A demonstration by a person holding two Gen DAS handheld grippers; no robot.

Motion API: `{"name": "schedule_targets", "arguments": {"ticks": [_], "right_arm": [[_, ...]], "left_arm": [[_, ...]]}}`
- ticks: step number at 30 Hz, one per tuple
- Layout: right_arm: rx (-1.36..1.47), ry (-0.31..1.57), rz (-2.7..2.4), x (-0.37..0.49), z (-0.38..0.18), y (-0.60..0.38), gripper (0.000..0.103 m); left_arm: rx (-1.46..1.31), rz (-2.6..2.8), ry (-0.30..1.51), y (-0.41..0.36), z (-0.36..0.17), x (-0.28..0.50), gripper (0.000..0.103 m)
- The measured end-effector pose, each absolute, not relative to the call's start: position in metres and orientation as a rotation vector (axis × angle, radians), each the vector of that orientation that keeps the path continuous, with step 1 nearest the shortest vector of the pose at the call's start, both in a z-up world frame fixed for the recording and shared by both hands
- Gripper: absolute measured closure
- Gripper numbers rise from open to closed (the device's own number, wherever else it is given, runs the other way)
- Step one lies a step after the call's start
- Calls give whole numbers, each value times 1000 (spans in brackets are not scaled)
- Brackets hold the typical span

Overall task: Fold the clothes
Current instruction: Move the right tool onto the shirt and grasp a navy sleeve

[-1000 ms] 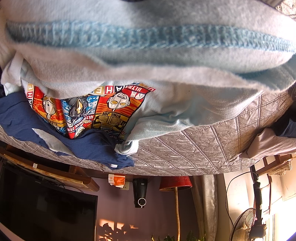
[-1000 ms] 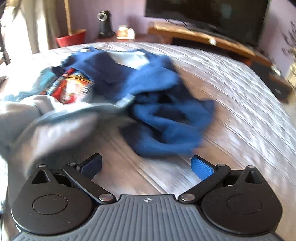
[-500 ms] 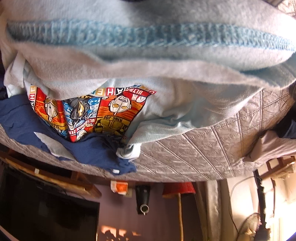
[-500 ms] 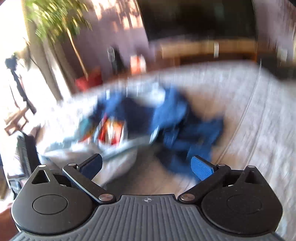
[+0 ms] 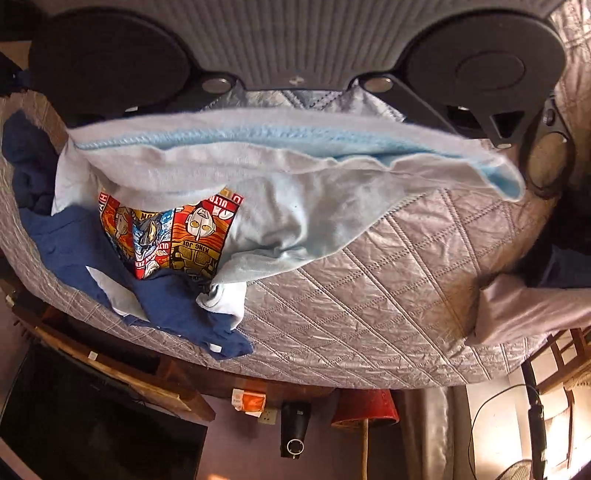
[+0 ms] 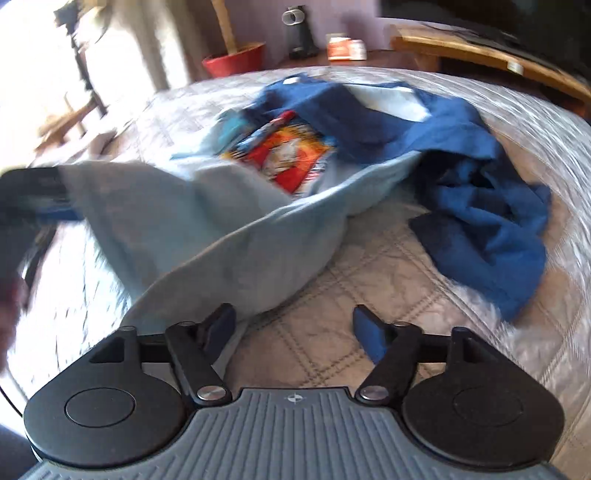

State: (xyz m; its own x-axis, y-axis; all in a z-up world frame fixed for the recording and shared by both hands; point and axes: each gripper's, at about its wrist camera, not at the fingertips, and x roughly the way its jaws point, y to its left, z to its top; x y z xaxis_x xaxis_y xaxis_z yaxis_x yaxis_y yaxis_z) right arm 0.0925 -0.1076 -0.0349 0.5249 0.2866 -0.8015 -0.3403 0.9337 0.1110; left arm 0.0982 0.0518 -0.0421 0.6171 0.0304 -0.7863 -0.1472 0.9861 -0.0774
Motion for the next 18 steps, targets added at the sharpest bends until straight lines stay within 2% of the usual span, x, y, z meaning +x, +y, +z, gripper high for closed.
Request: {"name": "schedule_targets", "arguments": {"ticks": [1,2,4,6,8,9,13,14,15,16,18], "right_arm": [[-108,943,370,89,-32,-106,66],[-145,939,356,86,-29,-106,62],[-103,918,321,83,-15,-110,61],[13,883,296,84,1,-113,52],[157,905,314,92,7,-108,31],[192,921,320,97,7,-100,27],[145,963,243,121,-6,-72,28],[155,995,234,125,-14,-71,38],[161,1033,244,128,-22,-71,54],[147,1060,256,127,-28,-73,86],[49,1054,273,118,-30,-79,95]], "left_arm": [[-123,96,894,53,-38,91,2],[-105,94,885,55,-35,84,2],[-74,115,859,62,-29,74,1],[-72,151,844,72,-24,66,1],[-96,166,842,82,-21,64,1],[-107,167,845,85,-18,65,1],[-133,158,856,88,-5,68,1],[-142,152,842,88,0,68,1],[-153,147,827,88,4,69,1],[-164,145,812,87,7,72,1],[-186,153,784,87,11,76,1]]}}
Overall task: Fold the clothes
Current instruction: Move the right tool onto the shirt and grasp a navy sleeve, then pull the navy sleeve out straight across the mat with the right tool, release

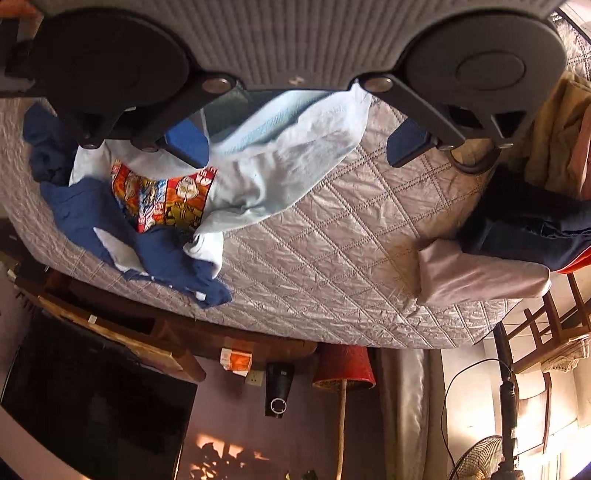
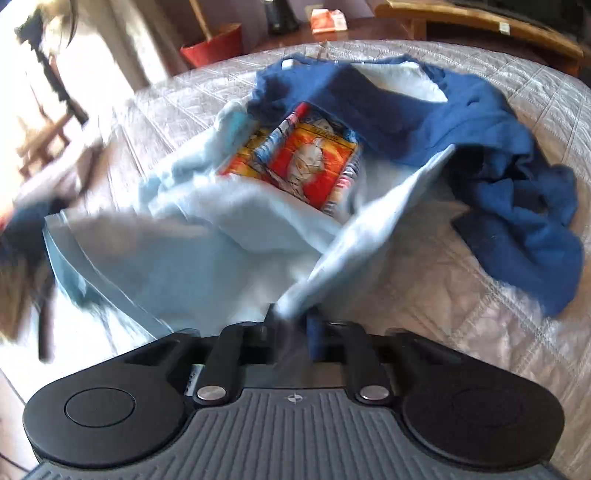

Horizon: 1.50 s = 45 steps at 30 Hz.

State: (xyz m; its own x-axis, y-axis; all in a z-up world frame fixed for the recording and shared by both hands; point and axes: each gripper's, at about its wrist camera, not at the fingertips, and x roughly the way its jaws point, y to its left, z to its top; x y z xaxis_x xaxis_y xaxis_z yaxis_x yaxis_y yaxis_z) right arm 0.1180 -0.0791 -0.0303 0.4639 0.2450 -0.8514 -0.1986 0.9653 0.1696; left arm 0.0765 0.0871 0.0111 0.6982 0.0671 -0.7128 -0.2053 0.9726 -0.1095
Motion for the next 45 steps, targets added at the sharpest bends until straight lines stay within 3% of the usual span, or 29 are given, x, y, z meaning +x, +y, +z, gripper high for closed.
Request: {"name": "schedule_targets", "arguments": {"ticks": [9,12,15,17,22,25,30,34,37,42,45], "right_arm": [[-281,1058,-86,73,5,-201,88],[-266,1018,-203,69,19,-240,85],[151,852,-161,82,47,-275,73],[311,836,-93,105,41,-278,53],[912,817,80,143,0,-282,54],[1065,820,54,160,-24,-276,54],[1170,787,-70,174,-55,-280,54],[1097,706,-75,186,-46,-279,83],[971,626,-26,199,-18,-268,94],[995,573,-2,220,16,-262,97],[1073,630,-6,216,15,-260,93]], "left_arm": [[-212,212,725,106,23,75,1],[-225,228,709,107,23,75,1],[-249,251,706,105,19,79,1],[-275,248,722,102,16,82,1],[-268,223,710,93,13,80,1],[-244,215,726,91,6,80,1],[-247,206,746,92,-2,77,1],[-257,213,738,97,-2,73,1],[-282,231,732,104,-1,69,1],[-325,265,736,118,-3,61,1],[-327,270,744,124,-5,55,1]]}}
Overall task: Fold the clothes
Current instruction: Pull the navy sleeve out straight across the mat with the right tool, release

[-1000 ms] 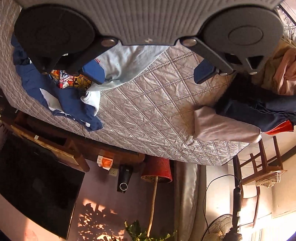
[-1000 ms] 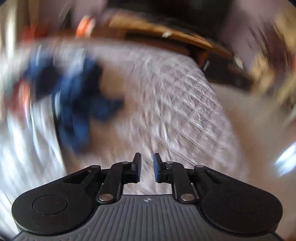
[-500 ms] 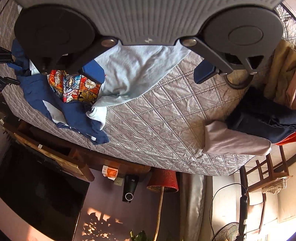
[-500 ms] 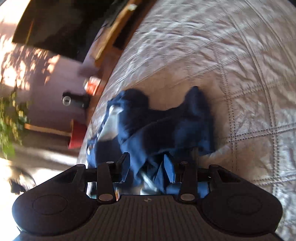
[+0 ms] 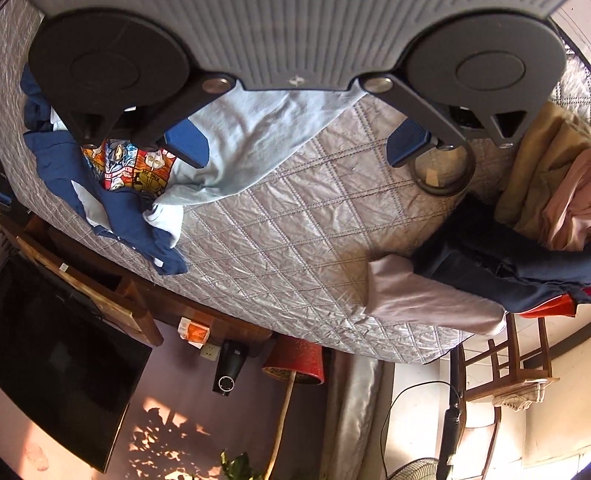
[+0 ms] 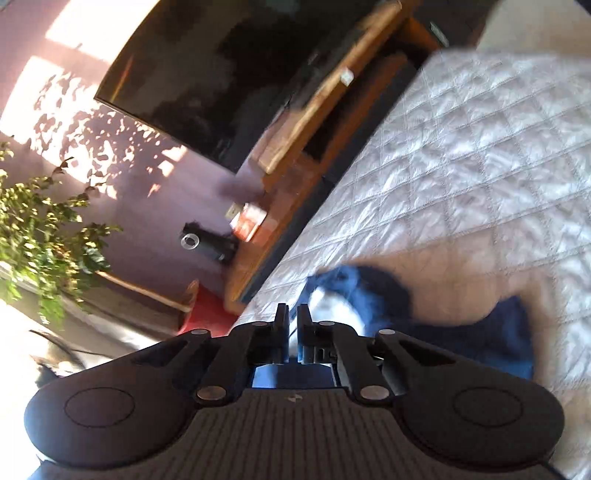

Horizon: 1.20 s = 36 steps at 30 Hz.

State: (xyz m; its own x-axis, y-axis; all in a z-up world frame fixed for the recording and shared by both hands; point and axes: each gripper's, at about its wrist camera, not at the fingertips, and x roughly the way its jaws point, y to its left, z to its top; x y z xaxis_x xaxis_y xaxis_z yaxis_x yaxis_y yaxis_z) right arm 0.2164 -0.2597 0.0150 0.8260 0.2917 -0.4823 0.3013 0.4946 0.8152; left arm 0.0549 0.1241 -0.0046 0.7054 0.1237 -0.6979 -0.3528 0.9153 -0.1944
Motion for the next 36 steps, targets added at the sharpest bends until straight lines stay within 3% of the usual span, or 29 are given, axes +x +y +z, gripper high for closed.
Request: {"name": "schedule_targets", "arguments": {"ticks": [6,12,15,18,19,20,24,26,31,33,35,36], "right_arm": [[1168,752,-140,180,-34,-258,90],[1257,721,-194,176,-63,-262,88],[1280,720,-180,178,-67,-262,81],[1295,701,-163,166,-63,-262,59],[1295,686,-171,160,-62,-263,36],[1291,667,-176,156,-61,-264,20],[1296,638,-177,159,-67,-272,27],[1316,637,-135,168,-68,-271,40],[1400,663,-117,175,-78,-261,42],[1385,655,-145,172,-80,-259,51],[1334,636,-148,172,-76,-259,69],[1317,628,-144,173,-74,-260,71]], "left_arm": [[-291,259,754,129,-7,49,1],[-272,259,740,134,-5,49,1],[-283,264,737,137,-5,51,1],[-285,261,735,135,-6,52,1],[-283,257,736,134,-7,53,1],[-281,253,737,133,-8,54,1],[-269,230,743,125,-9,57,1],[-262,221,740,122,-8,57,1],[-250,216,736,119,-7,58,1],[-249,213,740,119,-8,59,1],[-242,208,739,118,-7,59,1],[-237,204,738,117,-7,59,1]]}}
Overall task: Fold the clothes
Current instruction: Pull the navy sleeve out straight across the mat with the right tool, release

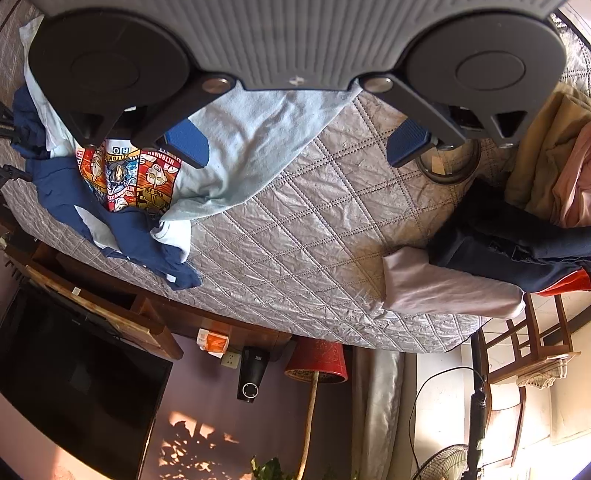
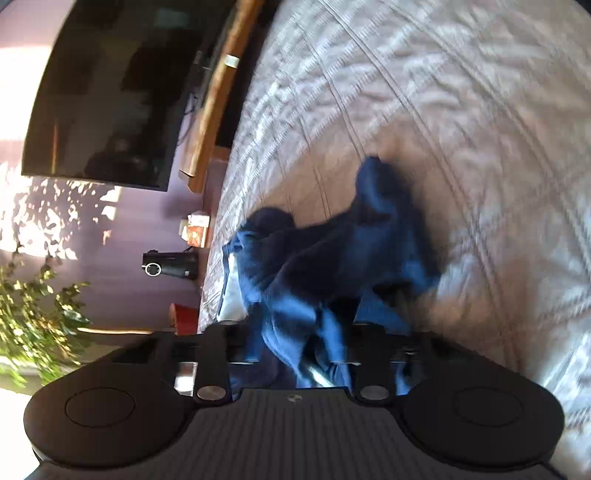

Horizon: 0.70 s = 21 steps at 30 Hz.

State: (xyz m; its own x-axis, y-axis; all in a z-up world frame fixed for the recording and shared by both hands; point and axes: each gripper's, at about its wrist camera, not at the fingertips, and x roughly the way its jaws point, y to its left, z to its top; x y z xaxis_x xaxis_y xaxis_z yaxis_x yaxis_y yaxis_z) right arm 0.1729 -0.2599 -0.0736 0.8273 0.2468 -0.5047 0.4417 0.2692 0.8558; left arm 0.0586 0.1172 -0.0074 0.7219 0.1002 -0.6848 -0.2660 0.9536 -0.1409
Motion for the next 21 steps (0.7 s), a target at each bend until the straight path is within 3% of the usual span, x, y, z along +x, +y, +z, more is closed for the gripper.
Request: {"name": "schedule_targets", "arguments": {"ticks": [5,6,7,8,17,21], "right_arm": [[1248,616,-125,189,-65,-265,79],[1236,615,-127,193,-65,-266,83],[1215,614,-129,196,-64,-265,98],[1178,613,-122,201,-60,-263,101],[869,484,151,263,36,-199,102],[597,485,434,294,91,-97,102]], "left_arm": [[-241,200,750,115,-11,60,1],[-246,200,754,115,-12,60,1],[-252,199,756,115,-12,60,1],[-256,199,755,115,-12,59,1],[-259,218,748,122,-8,51,1],[-280,257,749,133,-10,46,1]]}}
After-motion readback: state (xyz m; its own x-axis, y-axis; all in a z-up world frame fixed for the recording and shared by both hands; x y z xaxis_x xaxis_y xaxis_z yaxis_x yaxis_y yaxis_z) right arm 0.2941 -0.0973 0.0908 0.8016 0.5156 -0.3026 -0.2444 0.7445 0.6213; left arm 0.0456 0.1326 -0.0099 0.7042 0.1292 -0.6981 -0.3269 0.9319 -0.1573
